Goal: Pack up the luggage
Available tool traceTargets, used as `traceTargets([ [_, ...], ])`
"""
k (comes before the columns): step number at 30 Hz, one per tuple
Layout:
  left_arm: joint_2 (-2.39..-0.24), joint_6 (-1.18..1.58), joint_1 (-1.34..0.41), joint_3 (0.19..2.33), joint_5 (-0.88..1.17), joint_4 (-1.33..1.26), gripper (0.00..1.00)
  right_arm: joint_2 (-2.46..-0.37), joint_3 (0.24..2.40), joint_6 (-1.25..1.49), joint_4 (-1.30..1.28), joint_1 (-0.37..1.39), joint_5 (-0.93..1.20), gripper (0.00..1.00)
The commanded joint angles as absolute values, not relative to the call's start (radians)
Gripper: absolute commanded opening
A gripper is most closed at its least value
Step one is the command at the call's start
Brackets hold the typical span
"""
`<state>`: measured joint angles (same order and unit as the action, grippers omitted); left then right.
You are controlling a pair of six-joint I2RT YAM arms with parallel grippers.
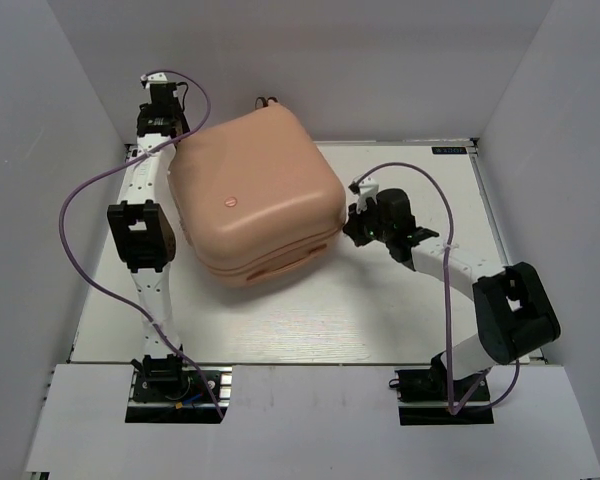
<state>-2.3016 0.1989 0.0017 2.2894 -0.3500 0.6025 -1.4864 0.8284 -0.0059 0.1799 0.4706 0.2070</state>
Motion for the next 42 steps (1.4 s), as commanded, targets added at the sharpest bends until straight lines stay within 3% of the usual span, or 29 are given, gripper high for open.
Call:
traceTargets([
  [1, -2.447, 0.205, -0.118, 2.227, -0.186, 0.931, 0.0, -1.535, 0.897, -0.018, 0.158, 0.407, -0.204, 0.0],
  [6, -2.448, 0.299, -0.028, 2.23, -0.173, 0.962, 0.0, -1.578, 0.931, -0.15, 0.219, 0.364, -0.155, 0.0],
  [14, -2.422, 0.262, -0.044, 2.21, -0.051, 0.873, 0.02, -1.609, 0.949, -0.295, 0.273, 0.37, 0.394, 0.0],
  [26, -2.522, 0.291, -0.127, 2.286, 0.152, 0.775, 0.06, -1.64, 1.006, -0.245, 0.278, 0.517, 0.626, 0.0],
  [29, -2.536, 0.282, -0.153, 2.29, 0.219, 0.741, 0.22, -1.623, 1.003, -0.226, 0.279, 0.569, 0.62, 0.0],
  [30, -2.537, 0.276, -0.164, 2.295, 0.241, 0.739, 0.39, -1.614, 1.005, -0.225, 0.276, 0.599, 0.603, 0.0],
  [33, -2.53, 0.264, -0.19, 2.298, 0.227, 0.729, 0.62, -1.599, 0.997, -0.21, 0.275, 0.655, 0.56, 0.0],
  [34, -2.519, 0.259, -0.201, 2.296, 0.216, 0.729, 0.9, -1.597, 0.993, -0.219, 0.265, 0.663, 0.551, 0.0],
  [35, -2.513, 0.271, -0.206, 2.299, 0.178, 0.73, 1.0, -1.597, 0.992, -0.218, 0.255, 0.673, 0.526, 0.0],
  [42, -2.309, 0.278, -0.195, 2.238, -0.187, 0.785, 1.0, -1.592, 1.002, -0.137, 0.256, 0.687, 0.374, 0.0],
])
